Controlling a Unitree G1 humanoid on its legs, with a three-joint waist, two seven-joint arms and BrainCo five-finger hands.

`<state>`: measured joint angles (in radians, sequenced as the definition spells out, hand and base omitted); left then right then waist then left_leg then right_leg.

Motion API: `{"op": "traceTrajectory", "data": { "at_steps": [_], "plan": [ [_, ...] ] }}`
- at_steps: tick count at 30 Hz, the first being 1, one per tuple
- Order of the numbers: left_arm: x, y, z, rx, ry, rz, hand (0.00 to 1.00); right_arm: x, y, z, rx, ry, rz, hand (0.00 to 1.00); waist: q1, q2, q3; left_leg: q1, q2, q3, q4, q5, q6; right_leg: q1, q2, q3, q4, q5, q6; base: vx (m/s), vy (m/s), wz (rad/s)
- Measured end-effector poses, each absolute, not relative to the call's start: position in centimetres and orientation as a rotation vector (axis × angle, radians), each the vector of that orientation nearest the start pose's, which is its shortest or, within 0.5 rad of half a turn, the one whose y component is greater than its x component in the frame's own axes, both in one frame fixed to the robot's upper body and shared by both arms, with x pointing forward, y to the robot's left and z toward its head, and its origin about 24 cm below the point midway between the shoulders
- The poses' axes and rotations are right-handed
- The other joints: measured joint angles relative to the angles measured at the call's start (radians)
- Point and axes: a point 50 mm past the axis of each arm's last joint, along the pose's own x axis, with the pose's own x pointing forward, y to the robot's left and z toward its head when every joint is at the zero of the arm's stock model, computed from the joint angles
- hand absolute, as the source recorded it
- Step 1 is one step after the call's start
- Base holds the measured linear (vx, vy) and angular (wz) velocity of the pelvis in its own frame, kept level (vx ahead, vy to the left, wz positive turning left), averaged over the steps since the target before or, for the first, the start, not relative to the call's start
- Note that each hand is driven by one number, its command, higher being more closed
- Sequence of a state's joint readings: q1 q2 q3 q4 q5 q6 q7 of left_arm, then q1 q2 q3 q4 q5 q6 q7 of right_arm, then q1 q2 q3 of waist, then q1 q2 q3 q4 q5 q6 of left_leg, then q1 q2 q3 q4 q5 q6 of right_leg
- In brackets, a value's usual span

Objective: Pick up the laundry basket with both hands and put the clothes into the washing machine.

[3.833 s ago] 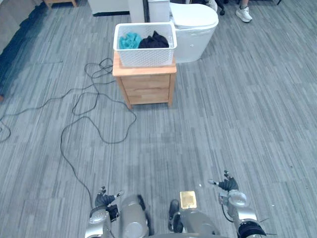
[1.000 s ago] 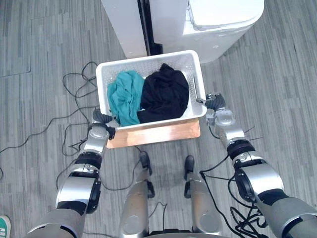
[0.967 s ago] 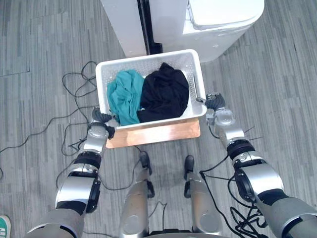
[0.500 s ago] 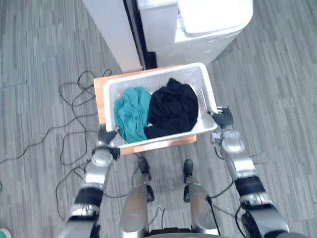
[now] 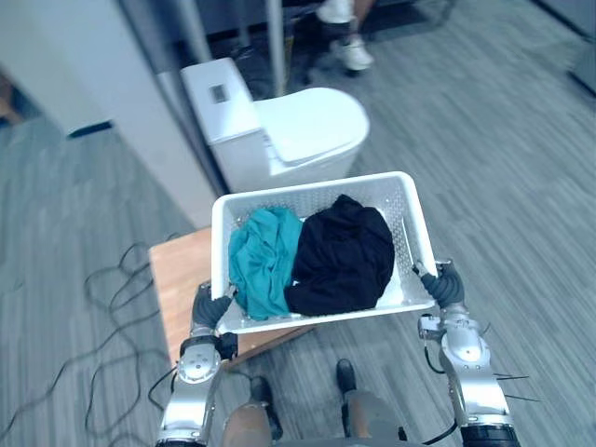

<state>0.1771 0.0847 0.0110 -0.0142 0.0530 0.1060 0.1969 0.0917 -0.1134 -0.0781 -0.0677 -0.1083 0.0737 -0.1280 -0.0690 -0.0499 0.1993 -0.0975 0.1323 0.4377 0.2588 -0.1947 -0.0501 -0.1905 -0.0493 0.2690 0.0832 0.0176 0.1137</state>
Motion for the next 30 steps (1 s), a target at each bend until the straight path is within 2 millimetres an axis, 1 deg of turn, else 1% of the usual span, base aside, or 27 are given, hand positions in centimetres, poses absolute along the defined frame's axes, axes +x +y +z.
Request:
{"op": "traceTrajectory", "data": {
  "at_steps": [1, 2, 3, 4, 5, 6, 8, 9, 10, 11, 12, 13, 14, 15, 16, 17, 18, 19, 21, 22, 23, 24, 25, 26, 28, 29, 30],
  "plan": [
    [21.1, 18.9, -0.1, 0.162, 0.251, 0.249, 1.0, 23.1, -20.2, 3.3, -0.231, 0.088, -0.229, 1.0, -0.005, 0.002, -0.008, 0.001, 0.009, 0.035, 0.015, -0.011, 0.011, -0.009, 0.001, 0.01, -0.011, -0.002, -0.006, -0.06, 0.12, -1.87],
    [21.1, 18.9, -0.1, 0.16, 0.248, 0.248, 1.0, 22.9, -20.2, 3.0, -0.227, 0.103, -0.229, 1.0, -0.016, 0.005, -0.013, 0.015, 0.03, 0.113, 0.034, -0.023, 0.02, -0.025, -0.016, -0.048, -0.031, -0.003, -0.065, -0.02, 0.103, -1.91],
    [21.0, 19.1, -0.1, 0.164, 0.25, 0.252, 1.0, 22.7, -20.0, 2.8, -0.216, 0.111, -0.229, 1.0, -0.026, 0.009, -0.016, 0.039, 0.06, 0.2, 0.041, -0.024, 0.048, -0.046, -0.039, -0.174, -0.033, 0.01, -0.157, -0.02, 0.099, -1.93],
    [21.0, 19.1, -0.1, 0.169, 0.251, 0.252, 1.0, 22.7, -19.8, 2.7, -0.21, 0.114, -0.229, 1.0, -0.028, 0.008, -0.017, 0.05, 0.074, 0.236, 0.052, -0.028, 0.059, -0.056, -0.06, -0.255, -0.026, 0.017, -0.177, 0.03, 0.042, -1.96],
    [21.1, 19.3, -0.1, 0.175, 0.251, 0.251, 1.0, 22.7, -19.7, 2.5, -0.203, 0.121, -0.228, 1.0, -0.031, 0.005, -0.019, 0.077, 0.1, 0.316, 0.075, -0.047, 0.065, -0.078, -0.112, -0.44, 0.008, 0.008, -0.217, 0.08, 0.019, -1.92],
    [21.1, 19.3, 0.0, 0.175, 0.25, 0.252, 1.0, 22.8, -19.7, 2.1, -0.204, 0.135, -0.225, 1.0, -0.03, 0.006, -0.02, 0.111, 0.121, 0.385, 0.105, -0.066, 0.05, -0.081, -0.167, -0.643, 0.047, -0.01, -0.257, 0.1, 0.019, -1.95],
    [21.0, 19.5, -0.1, 0.175, 0.256, 0.264, 1.0, 23.0, -19.5, 1.2, -0.206, 0.174, -0.212, 1.0, -0.023, 0.007, -0.035, 0.161, 0.158, 0.448, 0.12, -0.072, 0.04, -0.075, -0.229, -0.877, 0.113, -0.009, -0.304, 0.15, -0.111, -1.94],
    [21.0, 19.6, -0.2, 0.176, 0.26, 0.272, 1.0, 23.2, -19.6, 0.9, -0.212, 0.185, -0.204, 1.0, -0.023, 0.016, -0.054, 0.192, 0.172, 0.468, 0.129, -0.093, 0.005, -0.082, -0.239, -0.934, 0.147, 0.023, -0.276, 0.18, -0.21, -1.83],
    [20.9, 19.8, -0.3, 0.176, 0.263, 0.278, 1.0, 23.3, -19.6, 0.9, -0.217, 0.187, -0.199, 1.0, -0.024, 0.022, -0.061, 0.21, 0.185, 0.48, 0.139, -0.107, -0.021, -0.091, -0.232, -0.924, 0.164, 0.05, -0.236, 0.24, -0.249, -1.5],
    [21.0, 19.7, -0.4, 0.17, 0.27, 0.281, 1.0, 23.4, -19.6, 0.8, -0.226, 0.19, -0.186, 1.0, -0.026, 0.045, -0.068, 0.226, 0.221, 0.494, 0.175, -0.116, -0.036, -0.107, -0.204, -0.886, 0.195, 0.034, -0.181, 0.37, -0.328, -1.54],
    [20.9, 19.4, -0.8, 0.155, 0.284, 0.281, 1.0, 23.6, -19.7, 1.0, -0.257, 0.186, -0.158, 1.0, -0.026, 0.083, -0.082, 0.231, 0.296, 0.465, 0.283, -0.108, -0.024, -0.123, -0.141, -0.827, 0.22, -0.001, -0.178, 0.38, -0.32, -1.57],
    [20.8, 19.3, -1.0, 0.148, 0.291, 0.282, 1.0, 23.7, -19.9, 1.2, -0.269, 0.182, -0.154, 1.0, -0.021, 0.098, -0.084, 0.222, 0.33, 0.439, 0.342, -0.092, 0.004, -0.123, -0.117, -0.8, 0.222, -0.013, -0.184, 0.4, -0.326, -1.79],
    [20.5, 19.4, -1.3, 0.145, 0.308, 0.29, 1.0, 24.0, -19.9, 1.4, -0.279, 0.175, -0.14, 1.0, -0.007, 0.113, -0.092, 0.173, 0.382, 0.331, 0.494, -0.024, 0.15, -0.117, -0.058, -0.746, 0.223, -0.037, -0.198, 0.26, -0.188, -1.39],
    [20.4, 19.4, -1.5, 0.138, 0.316, 0.303, 1.0, 24.1, -19.8, 1.5, -0.273, 0.17, -0.135, 1.0, 0.003, 0.114, -0.092, 0.133, 0.374, 0.225, 0.556, -0.034, 0.145, -0.105, -0.037, -0.714, 0.214, -0.042, -0.202, 0.32, -0.143, -1.83],
    [20.4, 18.9, -1.8, 0.107, 0.327, 0.31, 1.0, 24.5, -20.1, 1.9, -0.29, 0.156, -0.138, 1.0, 0.027, 0.122, -0.089, 0.029, 0.253, -0.052, 0.622, -0.1, 0.038, -0.071, -0.003, -0.648, 0.184, -0.052, -0.215, 0.25, -0.026, -1.42],
    [20.3, 18.7, -1.9, 0.096, 0.333, 0.311, 1.0, 24.5, -20.2, 2.0, -0.296, 0.157, -0.139, 1.0, 0.034, 0.122, -0.088, -0.006, 0.199, -0.135, 0.626, -0.118, 0.019, -0.049, 0.007, -0.628, 0.171, -0.055, -0.217, 0.33, 0.023, -1.43],
    [20.0, 18.6, -2.2, 0.084, 0.348, 0.315, 1.0, 24.5, -20.3, 1.9, -0.299, 0.16, -0.134, 1.0, 0.041, 0.12, -0.087, -0.067, 0.11, -0.252, 0.609, -0.142, 0.02, 0.003, 0.021, -0.595, 0.149, -0.066, -0.219, 0.36, 0.038, -0.92],
    [19.6, 18.7, -2.5, 0.08, 0.355, 0.321, 1.0, 24.5, -20.2, 1.9, -0.301, 0.16, -0.128, 1.0, 0.049, 0.117, -0.085, -0.116, 0.05, -0.296, 0.558, -0.146, 0.021, 0.046, 0.026, -0.563, 0.131, -0.077, -0.216, 0.37, 0.047, -0.82],
    [19.3, 18.9, -2.6, 0.08, 0.359, 0.333, 1.0, 24.5, -19.9, 1.8, -0.303, 0.161, -0.115, 1.0, 0.07, 0.117, -0.082, -0.192, -0.013, -0.33, 0.435, -0.142, 0.014, 0.105, 0.03, -0.517, 0.089, -0.086, -0.207, 0.35, 0.094, -0.63],
    [19.3, 19.0, -2.6, 0.081, 0.359, 0.336, 1.0, 24.5, -19.8, 1.8, -0.303, 0.161, -0.113, 1.0, 0.08, 0.117, -0.082, -0.214, -0.029, -0.337, 0.378, -0.131, -0.002, 0.121, 0.029, -0.504, 0.077, -0.089, -0.201, 0.36, 0.147, -0.61],
    [19.2, 19.0, -2.6, 0.08, 0.358, 0.341, 1.0, 24.6, -19.8, 1.9, -0.304, 0.159, -0.11, 1.0, 0.09, 0.119, -0.081, -0.239, -0.048, -0.353, 0.231, -0.092, -0.051, 0.149, 0.031, -0.482, 0.048, -0.094, -0.193, 0.32, 0.175, -0.55],
    [19.1, 19.3, -2.5, 0.081, 0.358, 0.355, 1.0, 24.7, -19.5, 2.0, -0.306, 0.154, -0.102, 1.0, 0.099, 0.129, -0.077, -0.24, -0.049, -0.341, 0.129, 0.017, -0.044, 0.178, 0.032, -0.458, 0.017, -0.102, -0.18, 0.34, 0.184, -0.6],
    [19.0, 19.5, -2.6, 0.082, 0.361, 0.366, 1.0, 24.8, -19.3, 2.0, -0.305, 0.152, -0.096, 1.0, 0.108, 0.128, -0.078, -0.22, -0.048, -0.322, 0.106, 0.061, -0.038, 0.193, 0.033, -0.439, -0.004, -0.104, -0.178, 0.42, 0.201, -0.57],
    [19.0, 19.9, -2.4, 0.084, 0.355, 0.386, 1.0, 25.2, -18.7, 2.3, -0.3, 0.135, -0.081, 1.0, 0.113, 0.121, -0.078, -0.211, -0.059, -0.298, 0.099, 0.082, -0.014, 0.22, 0.023, -0.411, -0.044, -0.105, -0.175, 0.46, 0.207, -0.47],
    [19.0, 20.3, -2.1, 0.085, 0.341, 0.402, 1.0, 25.8, -18.3, 2.9, -0.302, 0.11, -0.07, 1.0, 0.111, 0.114, -0.077, -0.222, -0.077, -0.282, 0.156, 0.036, 0.062, 0.223, -0.005, -0.395, -0.031, -0.123, -0.114, 0.44, 0.234, -0.31],
    [19.0, 20.3, -2.2, 0.084, 0.344, 0.403, 1.0, 25.8, -18.3, 2.8, -0.301, 0.117, -0.07, 1.0, 0.115, 0.101, -0.074, -0.19, -0.098, -0.259, 0.169, -0.003, 0.123, 0.217, -0.04, -0.386, 0.057, -0.162, -0.03, 0.44, 0.25, -0.17],
    [18.7, 20.2, -2.4, 0.086, 0.356, 0.403, 1.0, 25.9, -18.2, 2.4, -0.3, 0.133, -0.066, 1.0, 0.114, 0.09, -0.077, -0.157, -0.118, -0.24, 0.168, -0.017, 0.149, 0.182, -0.07, -0.375, 0.194, -0.219, 0.028, 0.54, 0.287, -0.1]
  ]
}}
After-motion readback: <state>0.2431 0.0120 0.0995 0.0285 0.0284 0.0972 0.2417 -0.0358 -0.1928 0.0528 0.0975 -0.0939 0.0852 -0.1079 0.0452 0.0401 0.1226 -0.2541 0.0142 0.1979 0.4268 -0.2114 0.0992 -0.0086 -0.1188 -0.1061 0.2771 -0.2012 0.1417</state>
